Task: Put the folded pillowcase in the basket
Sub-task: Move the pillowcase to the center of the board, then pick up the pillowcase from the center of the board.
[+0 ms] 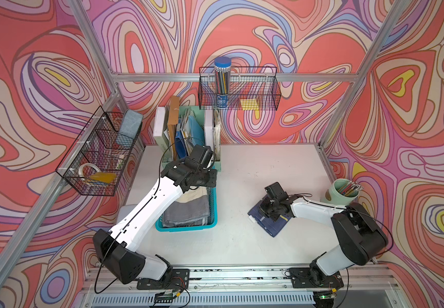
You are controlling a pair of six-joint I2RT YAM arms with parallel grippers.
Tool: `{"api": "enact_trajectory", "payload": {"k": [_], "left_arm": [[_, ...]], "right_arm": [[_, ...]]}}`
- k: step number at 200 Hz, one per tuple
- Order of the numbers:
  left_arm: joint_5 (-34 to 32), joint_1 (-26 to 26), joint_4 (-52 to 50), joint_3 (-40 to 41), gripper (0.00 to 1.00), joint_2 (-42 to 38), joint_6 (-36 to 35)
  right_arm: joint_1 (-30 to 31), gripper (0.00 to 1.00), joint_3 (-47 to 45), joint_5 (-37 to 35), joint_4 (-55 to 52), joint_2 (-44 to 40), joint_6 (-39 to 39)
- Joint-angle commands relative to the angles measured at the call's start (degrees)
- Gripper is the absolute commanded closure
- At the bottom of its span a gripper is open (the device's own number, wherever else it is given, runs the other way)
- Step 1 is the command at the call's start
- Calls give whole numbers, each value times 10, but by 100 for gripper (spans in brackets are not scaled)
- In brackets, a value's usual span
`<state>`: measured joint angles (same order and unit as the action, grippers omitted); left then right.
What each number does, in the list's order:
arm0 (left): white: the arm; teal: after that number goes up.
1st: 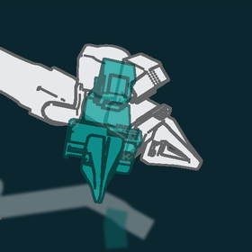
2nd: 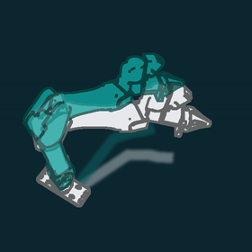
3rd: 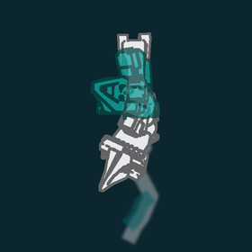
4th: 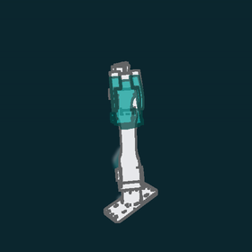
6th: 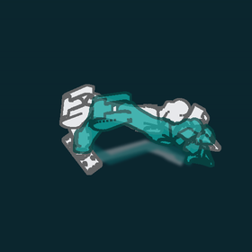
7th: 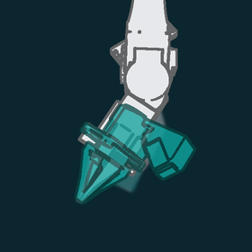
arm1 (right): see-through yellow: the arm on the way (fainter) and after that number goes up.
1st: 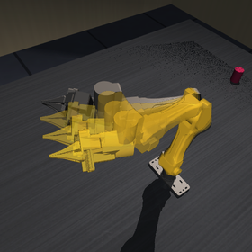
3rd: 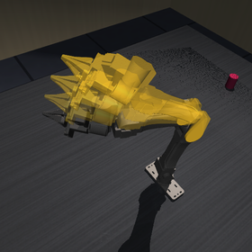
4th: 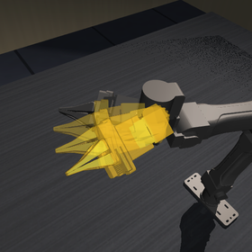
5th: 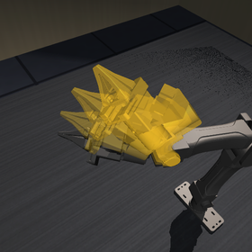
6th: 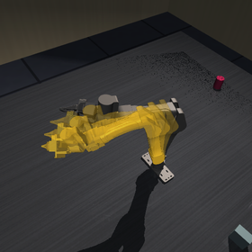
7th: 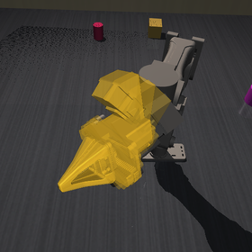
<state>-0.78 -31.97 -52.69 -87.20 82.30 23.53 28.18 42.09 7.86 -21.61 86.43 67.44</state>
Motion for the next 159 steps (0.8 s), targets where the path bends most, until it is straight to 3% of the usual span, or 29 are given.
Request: {"api": "enact_trajectory", "payload": {"k": [1, 26, 60, 80, 112, 159], "left_arm": [[35, -12, 7, -22, 56, 24, 7], [24, -56, -23, -74, 56, 78, -3], [70, -122, -25, -117, 54, 164, 4], [128, -132, 8, -93, 52, 192, 26], [151, -156, 14, -78, 47, 242, 22], [155, -181, 41, -67, 39, 308, 39]], "right_arm": [[-3, 100, 26, -53, -138, -61, -84], [-23, 100, 64, -152, -222, -129, -91], [-173, 100, 13, -127, -203, -174, -90], [-225, 100, 17, -127, -191, -159, -111], [-279, 100, 18, -110, -157, -100, -147], [-281, 100, 4, -75, -95, -25, -176]]}}
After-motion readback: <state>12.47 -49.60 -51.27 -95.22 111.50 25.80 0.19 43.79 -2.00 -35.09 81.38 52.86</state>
